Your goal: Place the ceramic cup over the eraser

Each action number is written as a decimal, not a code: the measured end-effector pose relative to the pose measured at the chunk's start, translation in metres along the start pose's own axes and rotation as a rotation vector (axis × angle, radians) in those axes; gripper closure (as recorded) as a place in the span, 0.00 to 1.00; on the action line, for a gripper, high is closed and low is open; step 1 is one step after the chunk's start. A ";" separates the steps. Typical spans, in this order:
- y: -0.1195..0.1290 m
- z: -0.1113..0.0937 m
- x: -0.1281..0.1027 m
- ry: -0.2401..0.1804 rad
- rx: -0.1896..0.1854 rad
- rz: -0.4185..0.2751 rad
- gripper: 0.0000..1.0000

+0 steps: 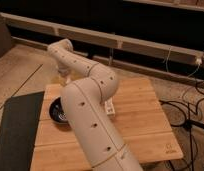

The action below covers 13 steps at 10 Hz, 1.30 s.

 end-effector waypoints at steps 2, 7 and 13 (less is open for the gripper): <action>-0.001 0.000 -0.001 0.002 -0.001 -0.005 1.00; -0.003 -0.002 -0.003 0.008 -0.002 -0.012 0.83; 0.004 -0.004 -0.003 0.008 -0.039 -0.001 0.32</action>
